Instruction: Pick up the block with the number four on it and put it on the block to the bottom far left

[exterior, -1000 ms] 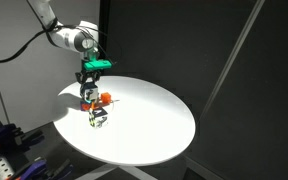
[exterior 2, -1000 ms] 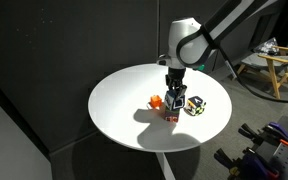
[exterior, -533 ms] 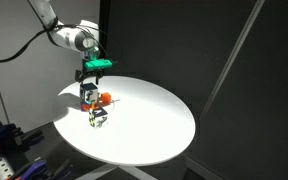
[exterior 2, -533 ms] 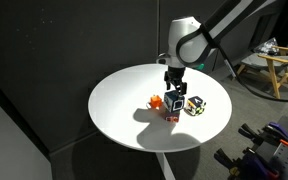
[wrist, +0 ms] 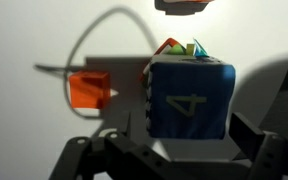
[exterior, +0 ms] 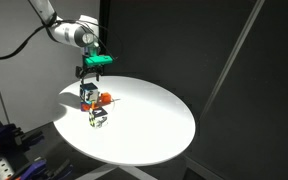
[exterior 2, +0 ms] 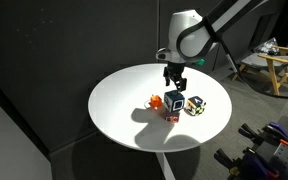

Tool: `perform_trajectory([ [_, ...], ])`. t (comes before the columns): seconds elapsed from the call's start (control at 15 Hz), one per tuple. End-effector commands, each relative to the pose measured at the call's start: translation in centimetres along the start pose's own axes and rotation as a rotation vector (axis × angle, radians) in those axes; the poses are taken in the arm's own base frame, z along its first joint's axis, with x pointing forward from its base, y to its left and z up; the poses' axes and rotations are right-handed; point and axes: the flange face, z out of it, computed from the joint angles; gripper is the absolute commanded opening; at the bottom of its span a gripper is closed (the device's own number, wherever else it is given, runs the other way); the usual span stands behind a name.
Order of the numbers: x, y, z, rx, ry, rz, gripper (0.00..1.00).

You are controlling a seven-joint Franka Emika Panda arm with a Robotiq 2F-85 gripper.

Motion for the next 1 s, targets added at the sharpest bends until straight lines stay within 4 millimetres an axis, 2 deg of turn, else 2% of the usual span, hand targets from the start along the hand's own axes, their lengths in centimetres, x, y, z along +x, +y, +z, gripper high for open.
perform_trajectory([
  [0.0,-0.3,-0.5,-2.5,-0.002,0.005,0.016,1.0],
  [0.4,-1.2,-1.3,-5.3,0.015,0.001,0.106,1.0],
  [0.93,-4.6,-2.4,-8.6,-0.006,-0.006,0.467,1.0],
])
